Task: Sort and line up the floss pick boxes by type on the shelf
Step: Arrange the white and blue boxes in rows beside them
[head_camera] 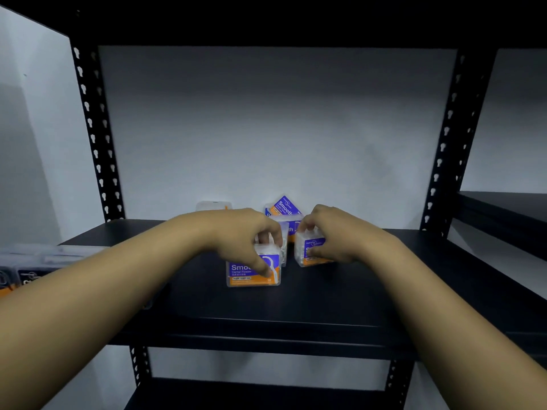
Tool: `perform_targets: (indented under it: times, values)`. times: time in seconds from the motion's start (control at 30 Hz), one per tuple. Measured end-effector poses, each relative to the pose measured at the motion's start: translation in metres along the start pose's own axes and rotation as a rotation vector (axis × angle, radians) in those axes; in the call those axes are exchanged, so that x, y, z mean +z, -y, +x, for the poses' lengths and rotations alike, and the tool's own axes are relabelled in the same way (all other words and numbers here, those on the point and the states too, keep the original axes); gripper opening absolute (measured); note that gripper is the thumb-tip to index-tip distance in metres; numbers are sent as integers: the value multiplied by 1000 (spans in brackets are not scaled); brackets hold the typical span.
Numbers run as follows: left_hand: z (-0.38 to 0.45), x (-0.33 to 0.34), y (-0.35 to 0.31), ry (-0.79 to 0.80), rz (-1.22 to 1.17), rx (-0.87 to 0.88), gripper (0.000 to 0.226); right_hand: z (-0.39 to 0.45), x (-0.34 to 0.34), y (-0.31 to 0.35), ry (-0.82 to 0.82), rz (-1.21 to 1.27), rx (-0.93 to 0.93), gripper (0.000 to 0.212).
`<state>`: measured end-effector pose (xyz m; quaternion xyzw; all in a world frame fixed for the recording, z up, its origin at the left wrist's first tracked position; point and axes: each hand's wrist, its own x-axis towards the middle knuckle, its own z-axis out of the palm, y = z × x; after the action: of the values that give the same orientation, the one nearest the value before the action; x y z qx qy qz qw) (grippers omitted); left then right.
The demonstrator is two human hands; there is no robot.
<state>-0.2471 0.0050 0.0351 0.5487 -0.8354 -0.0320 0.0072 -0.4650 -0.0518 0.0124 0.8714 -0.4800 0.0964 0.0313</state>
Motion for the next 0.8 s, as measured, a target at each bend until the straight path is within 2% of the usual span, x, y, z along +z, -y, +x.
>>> perform_targets:
  times: [0.23, 0.37, 0.5, 0.7, 0.8]
  values:
    - [0, 2, 14, 44, -33, 49, 49, -2, -2, 1, 14, 29, 50, 42]
    - [-7, 0, 22, 55, -36, 61, 55, -10, -12, 1, -13, 107, 77, 40]
    - [-14, 0, 33, 65, -55, 47, 57, -17, -29, 18, -73, 128, 12, 41]
    - [-33, -2, 50, 92, -106, 51, 40, -26, -32, 61, 9, 164, -102, 43]
    - [-40, -2, 58, 86, -135, 60, 40, -25, -25, 77, 60, 185, -131, 41]
